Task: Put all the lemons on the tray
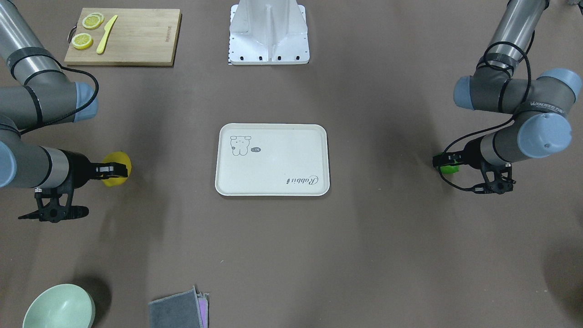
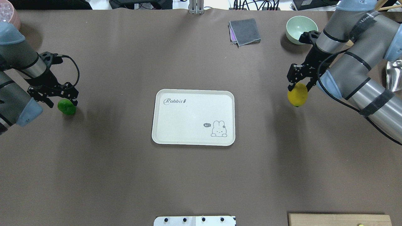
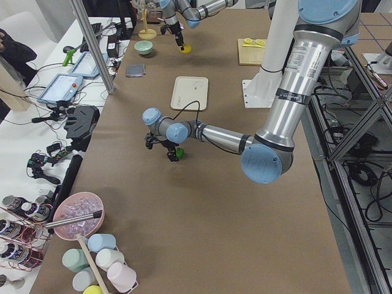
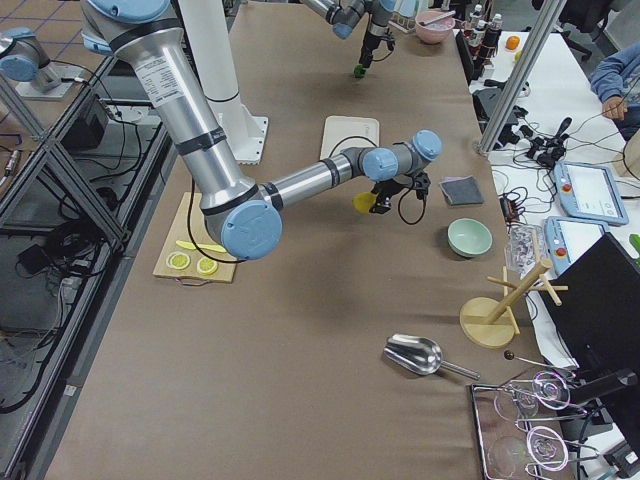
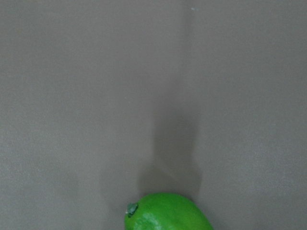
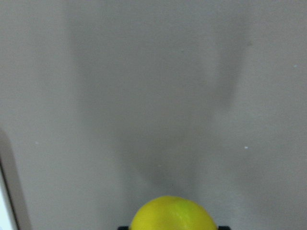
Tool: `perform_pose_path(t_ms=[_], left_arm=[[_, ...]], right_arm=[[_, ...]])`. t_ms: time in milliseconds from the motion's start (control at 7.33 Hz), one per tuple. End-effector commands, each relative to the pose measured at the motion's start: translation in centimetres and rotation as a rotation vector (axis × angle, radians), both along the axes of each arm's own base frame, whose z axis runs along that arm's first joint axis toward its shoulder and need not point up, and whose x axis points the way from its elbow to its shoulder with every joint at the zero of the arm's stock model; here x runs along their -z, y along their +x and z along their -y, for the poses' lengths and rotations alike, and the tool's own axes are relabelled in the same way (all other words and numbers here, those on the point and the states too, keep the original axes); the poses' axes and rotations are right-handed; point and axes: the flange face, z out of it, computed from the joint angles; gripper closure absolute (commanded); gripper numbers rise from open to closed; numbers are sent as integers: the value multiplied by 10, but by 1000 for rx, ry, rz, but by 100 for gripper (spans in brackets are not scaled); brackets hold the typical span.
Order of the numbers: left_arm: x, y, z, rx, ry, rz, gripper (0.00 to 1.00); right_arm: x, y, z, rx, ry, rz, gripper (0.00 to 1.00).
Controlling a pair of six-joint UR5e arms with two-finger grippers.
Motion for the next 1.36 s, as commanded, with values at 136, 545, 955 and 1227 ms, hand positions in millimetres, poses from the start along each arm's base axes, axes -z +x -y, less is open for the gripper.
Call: perform_pose_path(t_ms=[136,545,955,1227], left_arm=[[-6,1,1,-4,-9,5,30],[11,-8,6,-2,-71,-82,100],[64,-42,15,36,-6,-161,100],[148,-20,32,9,127,-225,100]], right_arm=[[80,-64,4,39,-31,64,78],[121,-138,1,119,18,91,78],[131,-188,-24,175,72,84,78],[129,-199,-27,181,95,84,78]])
